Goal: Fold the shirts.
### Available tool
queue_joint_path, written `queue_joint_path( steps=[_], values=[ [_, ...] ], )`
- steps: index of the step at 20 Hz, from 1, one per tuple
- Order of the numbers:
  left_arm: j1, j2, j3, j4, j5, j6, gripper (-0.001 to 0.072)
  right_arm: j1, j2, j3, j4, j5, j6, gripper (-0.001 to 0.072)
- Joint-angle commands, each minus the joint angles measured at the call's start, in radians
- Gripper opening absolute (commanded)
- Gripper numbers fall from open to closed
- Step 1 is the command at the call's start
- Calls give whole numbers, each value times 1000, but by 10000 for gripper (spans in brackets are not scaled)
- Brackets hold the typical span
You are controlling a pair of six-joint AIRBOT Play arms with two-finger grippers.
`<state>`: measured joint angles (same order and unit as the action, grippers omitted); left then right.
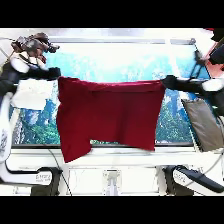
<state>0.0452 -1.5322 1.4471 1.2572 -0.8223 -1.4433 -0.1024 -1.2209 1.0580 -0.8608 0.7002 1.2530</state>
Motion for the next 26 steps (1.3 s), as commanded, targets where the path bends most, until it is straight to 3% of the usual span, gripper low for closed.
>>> queue_joint_path(
  steps=[1, 5, 6, 7, 8, 9, 12, 15, 17, 19, 21, 26],
  values=[
    [-39, -170, 50, 65, 238, -99, 13, 51, -173, -35, 28, -330, 6, 27],
    [-39, -256, 188, 84, 252, -106, 21, 44, -241, 11, 27, -413, 6, 28],
    [-39, -257, 209, 73, 266, -105, 63, 48, -241, 11, 34, -465, 7, 32],
    [-39, -255, 236, 69, 276, -105, 423, 48, -240, 20, 42, -489, 7, 104],
    [-38, -253, 272, 71, 268, -105, 694, 45, -238, 39, 42, -486, 7, 334],
    [-32, -245, 321, 71, 235, -101, 698, 40, -232, 63, 40, -464, 7, 487],
    [-3, -154, 399, 89, 154, -63, 693, -20, -164, 131, 1, -318, 8, 485],
    [43, 18, 391, 89, -48, 170, 691, -145, -43, 133, -56, -24, 13, 470],
    [98, 137, 312, 71, -190, 255, 690, -224, 36, 82, -177, 223, 55, 407],
    [178, 265, 120, -7, -229, 275, 690, -286, 134, -78, -236, 386, 64, 408],
    [259, 392, -124, -138, -213, 296, 690, -334, 242, -290, -221, 414, 65, 410],
    [348, 548, -476, -293, -180, 310, 690, -481, 423, -654, -12, 529, 85, 414]
  ],
)
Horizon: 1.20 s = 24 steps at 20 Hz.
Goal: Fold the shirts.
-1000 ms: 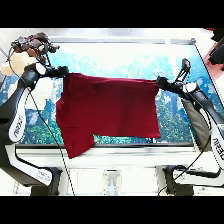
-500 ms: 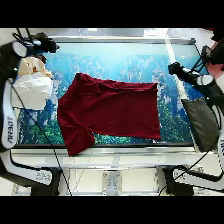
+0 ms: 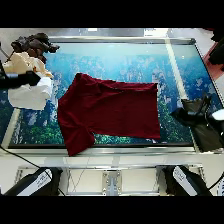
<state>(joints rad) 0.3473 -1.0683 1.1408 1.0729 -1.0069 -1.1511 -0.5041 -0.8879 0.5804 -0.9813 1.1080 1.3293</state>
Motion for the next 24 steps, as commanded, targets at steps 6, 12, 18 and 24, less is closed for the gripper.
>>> queue_joint_path(
  steps=[6, 12, 18, 24],
  values=[
    [45, 85, -174, -251, -24, 18, 690, -139, 111, -323, 175, 286, 38, 460],
    [45, 85, -174, -277, -24, 18, 690, -137, 129, -425, 237, 57, 64, 460],
    [45, 85, -174, -340, -23, 23, 690, -136, 122, -431, 306, -102, 119, 447],
    [45, 85, -174, -340, -24, 23, 690, -136, 109, -431, 258, -30, 142, 445]
  ],
)
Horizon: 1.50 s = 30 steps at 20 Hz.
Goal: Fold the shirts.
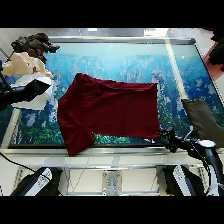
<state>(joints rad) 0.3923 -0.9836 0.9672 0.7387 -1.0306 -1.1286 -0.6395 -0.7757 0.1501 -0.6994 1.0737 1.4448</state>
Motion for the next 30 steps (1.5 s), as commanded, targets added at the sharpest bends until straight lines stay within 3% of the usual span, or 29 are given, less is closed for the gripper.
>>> queue_joint_path(
  steps=[1, 4, 7, 8, 9, 13, 19, 23, 24, 25, 26, 30],
  values=[
    [0, 1, 0, -5, 0, 1, 690, 0, -3, -1, -27, 23, 33, 445],
    [0, 1, 0, -5, 0, 1, 690, -1, -3, -1, -95, 82, 43, 445],
    [0, 1, 0, -5, 0, 1, 690, 0, -3, -1, -97, -52, 59, 430],
    [0, 1, 0, -5, 0, 1, 690, 0, -3, -1, -83, -92, 58, 363],
    [0, 1, 0, -5, 0, 1, 690, 0, -4, -1, -70, -119, 58, 360],
    [0, 1, 0, -5, 1, 3, 690, 11, -8, -1, -11, -148, 22, 340],
    [0, 1, 0, -5, -1, 8, 690, 214, -15, -1, 32, -201, 28, 319],
    [0, 1, 0, -5, -18, 30, 690, 254, -15, 0, -53, -214, 87, 312],
    [0, 1, 0, -5, -17, 30, 690, 253, -15, 0, -66, -220, 95, 265],
    [0, 1, 0, -5, -15, 30, 690, 254, -15, 0, -68, -232, 95, 113],
    [0, 1, 0, -5, -13, 30, 690, 254, -15, 0, -67, -256, 93, 32],
    [1, 1, 0, 10, 19, 42, 690, 253, -14, 47, -81, -298, 84, 30]
  ],
)
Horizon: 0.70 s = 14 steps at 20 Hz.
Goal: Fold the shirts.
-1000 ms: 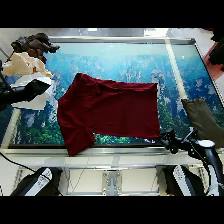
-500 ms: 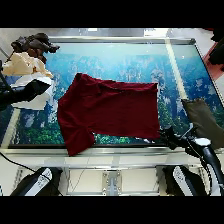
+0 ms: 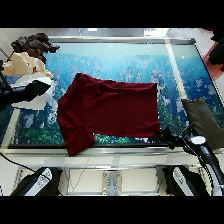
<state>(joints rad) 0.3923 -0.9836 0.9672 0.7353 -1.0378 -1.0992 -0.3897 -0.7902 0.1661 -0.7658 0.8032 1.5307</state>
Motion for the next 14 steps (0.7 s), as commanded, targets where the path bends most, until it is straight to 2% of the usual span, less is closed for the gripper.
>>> queue_joint_path(
  steps=[1, 3, 5, 7, 8, 14],
  values=[
    [1, 1, -2, 53, 45, 2, 690, 3, 1, 70, -33, -8, -11, 30],
    [1, 1, -31, 180, 95, -95, 690, 3, 3, 161, -60, 21, -13, 30],
    [1, 1, -116, 274, 159, -298, 690, 3, 3, 248, -77, 35, -20, 30],
    [1, -6, -224, 300, 168, -472, 690, 3, 3, 308, -86, 35, -36, 30],
    [1, -18, -275, 283, 152, -504, 690, 3, 3, 326, -92, 35, -37, 30],
    [0, -128, -429, 81, -13, -414, 690, 3, 3, 340, -94, 38, -62, 31]
  ],
)
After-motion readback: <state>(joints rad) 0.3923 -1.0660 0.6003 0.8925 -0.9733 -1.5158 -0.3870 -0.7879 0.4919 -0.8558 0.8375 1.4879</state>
